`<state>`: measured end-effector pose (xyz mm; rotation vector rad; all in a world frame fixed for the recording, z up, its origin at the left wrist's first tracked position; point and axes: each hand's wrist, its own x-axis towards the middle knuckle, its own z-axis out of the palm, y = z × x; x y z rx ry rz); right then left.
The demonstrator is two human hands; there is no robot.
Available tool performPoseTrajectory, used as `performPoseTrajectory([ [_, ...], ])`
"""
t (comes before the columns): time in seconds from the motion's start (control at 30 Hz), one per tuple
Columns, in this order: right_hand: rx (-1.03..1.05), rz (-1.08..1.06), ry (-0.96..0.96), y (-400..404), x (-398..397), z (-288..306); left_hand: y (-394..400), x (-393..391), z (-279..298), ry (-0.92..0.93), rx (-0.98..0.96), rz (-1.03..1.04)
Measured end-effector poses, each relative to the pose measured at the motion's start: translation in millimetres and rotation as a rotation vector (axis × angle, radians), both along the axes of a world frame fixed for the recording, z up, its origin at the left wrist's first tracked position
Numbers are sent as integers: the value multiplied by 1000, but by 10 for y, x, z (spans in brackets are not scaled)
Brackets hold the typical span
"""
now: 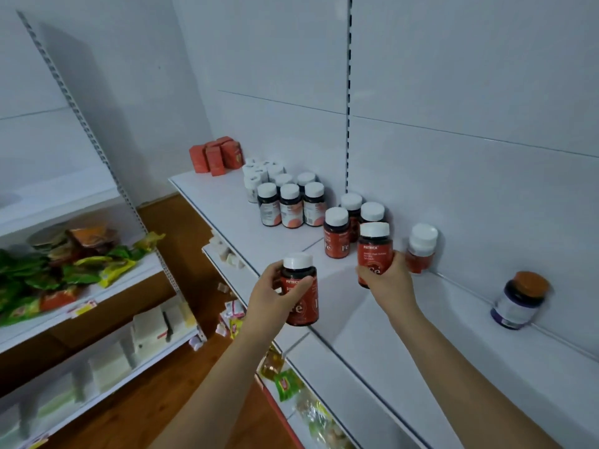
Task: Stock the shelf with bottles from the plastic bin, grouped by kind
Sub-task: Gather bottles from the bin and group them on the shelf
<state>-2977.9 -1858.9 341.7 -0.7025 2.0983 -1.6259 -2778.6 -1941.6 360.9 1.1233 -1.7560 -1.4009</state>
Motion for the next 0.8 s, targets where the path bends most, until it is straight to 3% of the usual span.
performPoseTrajectory([
  [0.17,59,-30,116,-505,-229,-185,-526,-463,-194,73,-74,-101],
  [0.27,293,-56,396,-557,-245,-400,-697,-592,-381,78,-170,-247],
  [0.37,450,-75,596,-535,-234,-552,-973,-712,-512,-53,-330,-459],
  [0.47,539,-149,734,-562,-201,-657,-1214,-870,-737,-224,-622,-558],
  [0.6,644,-216,706,-659,-144,-667,-1409,-1020,-927,-383,-819,-646],
  [0.8,735,-212,675,-669,-119,-641,-1546,-1053,-894,-405,-819,-713],
])
